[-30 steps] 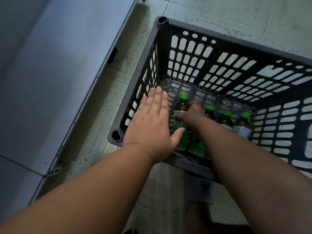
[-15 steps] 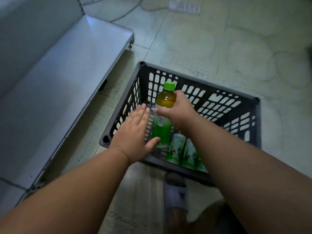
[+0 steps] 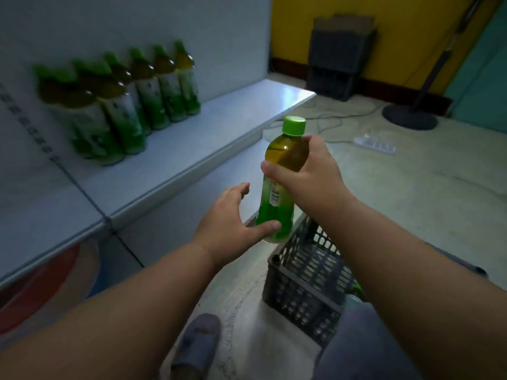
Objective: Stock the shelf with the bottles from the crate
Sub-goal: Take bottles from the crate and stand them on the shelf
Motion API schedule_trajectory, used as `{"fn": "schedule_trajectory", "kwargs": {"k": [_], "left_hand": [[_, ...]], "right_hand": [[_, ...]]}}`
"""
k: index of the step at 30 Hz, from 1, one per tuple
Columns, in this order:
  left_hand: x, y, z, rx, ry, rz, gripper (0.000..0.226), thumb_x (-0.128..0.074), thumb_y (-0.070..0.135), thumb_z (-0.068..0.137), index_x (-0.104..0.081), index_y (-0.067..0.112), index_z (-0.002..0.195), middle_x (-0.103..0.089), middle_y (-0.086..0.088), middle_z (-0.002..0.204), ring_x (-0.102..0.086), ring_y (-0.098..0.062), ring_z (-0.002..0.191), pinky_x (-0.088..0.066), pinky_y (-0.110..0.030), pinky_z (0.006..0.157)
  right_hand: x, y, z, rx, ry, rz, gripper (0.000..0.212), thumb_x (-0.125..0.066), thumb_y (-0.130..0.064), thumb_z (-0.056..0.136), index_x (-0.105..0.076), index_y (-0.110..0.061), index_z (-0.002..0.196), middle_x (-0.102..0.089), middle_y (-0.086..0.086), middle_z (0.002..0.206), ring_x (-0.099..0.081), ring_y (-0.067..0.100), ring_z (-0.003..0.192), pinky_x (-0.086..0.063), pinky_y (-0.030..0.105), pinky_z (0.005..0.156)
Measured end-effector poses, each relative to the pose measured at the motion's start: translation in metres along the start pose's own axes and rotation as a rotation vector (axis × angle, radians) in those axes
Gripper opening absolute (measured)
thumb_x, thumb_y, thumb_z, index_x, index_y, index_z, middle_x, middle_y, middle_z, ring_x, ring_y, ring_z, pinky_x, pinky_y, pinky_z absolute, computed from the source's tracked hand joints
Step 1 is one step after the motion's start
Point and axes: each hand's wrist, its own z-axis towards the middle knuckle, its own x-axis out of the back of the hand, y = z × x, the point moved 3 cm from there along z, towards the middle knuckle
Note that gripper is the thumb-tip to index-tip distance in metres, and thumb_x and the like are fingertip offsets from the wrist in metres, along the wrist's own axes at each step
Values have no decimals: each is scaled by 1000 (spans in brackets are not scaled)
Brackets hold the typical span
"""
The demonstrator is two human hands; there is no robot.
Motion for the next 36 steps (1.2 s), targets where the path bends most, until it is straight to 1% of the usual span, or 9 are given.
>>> {"fn": "schedule_trajectory", "kwargs": {"k": [4, 7, 11, 15, 19, 24, 29, 33, 36], "left_hand": [[55, -17, -6, 69, 97, -49, 104, -81, 57, 66, -31, 27, 152, -39, 6, 153, -40, -11, 135, -39, -36, 110], [84, -38, -1, 110, 145, -29, 103, -81, 58, 66, -32, 28, 151, -40, 5, 152, -40, -13, 135, -41, -43, 110], [108, -74, 26, 155, 178, 71, 113, -69, 77, 55, -34, 29, 151, -40, 7, 152, -40, -12, 135, -42, -44, 109], [120, -111, 65, 206, 210, 179, 113, -68, 79, 60, -29, 29, 154, -34, 7, 158, -35, -12, 141, -37, -43, 113], [125, -134, 100, 281, 192, 277, 116, -63, 82, 64, -20, 28, 157, -24, 5, 163, -24, -14, 147, -26, -37, 119], [123, -157, 146, 350, 194, 393, 112, -63, 78, 71, -18, 23, 157, -22, 0, 164, -21, -19, 149, -23, -39, 120], [116, -181, 162, 367, 201, 577, 88, -35, 69, 93, -15, 13, 158, -15, -7, 165, -12, -21, 151, -7, -32, 121], [108, -192, 167, 362, 151, 703, 107, -3, 81, 80, -11, 8, 157, -7, -10, 166, -5, -22, 152, -4, -37, 123], [108, -198, 169, 377, 135, 682, 113, 6, 81, 72, -4, 8, 158, 2, -10, 167, 5, -21, 153, -3, -39, 124]], "right_hand": [[-44, -50, 13, 67, -79, 88, 61, -82, -42, 76, -47, -27, 124, -59, -9, 110, -60, 8, 101, -53, 30, 86], [-80, -67, 33, 119, -128, 86, 61, -82, -43, 76, -43, -31, 122, -54, -18, 106, -56, 3, 95, -47, 18, 74], [-127, -65, 65, 151, -194, 124, 62, -83, -42, 75, -40, -35, 120, -52, -21, 103, -55, 1, 91, -46, 20, 77], [-162, -59, 105, 182, -250, 156, 62, -84, -41, 74, -41, -35, 119, -56, -20, 108, -58, 0, 95, -46, 17, 74], [-186, -57, 145, 207, -267, 103, 67, -85, -46, 70, -45, -33, 122, -62, -11, 114, -62, 11, 104, -55, 36, 89], [-206, -53, 192, 190, -276, 74, 71, -87, -47, 68, -46, -30, 124, -62, -11, 115, -61, 13, 106, -56, 41, 91], [-232, -49, 223, 174, -289, 41, 75, -87, -48, 67, -49, -32, 129, -65, -13, 113, -63, 14, 104, -56, 43, 89], [-239, -30, 215, 148, -278, -13, 80, -83, -46, 74, -39, -32, 138, -59, -13, 116, -58, 14, 107, -52, 38, 88], [-245, -2, 202, 142, -317, -169, 75, -78, -40, 81, -39, -24, 142, -54, -2, 129, -53, 23, 120, -49, 46, 99]]}}
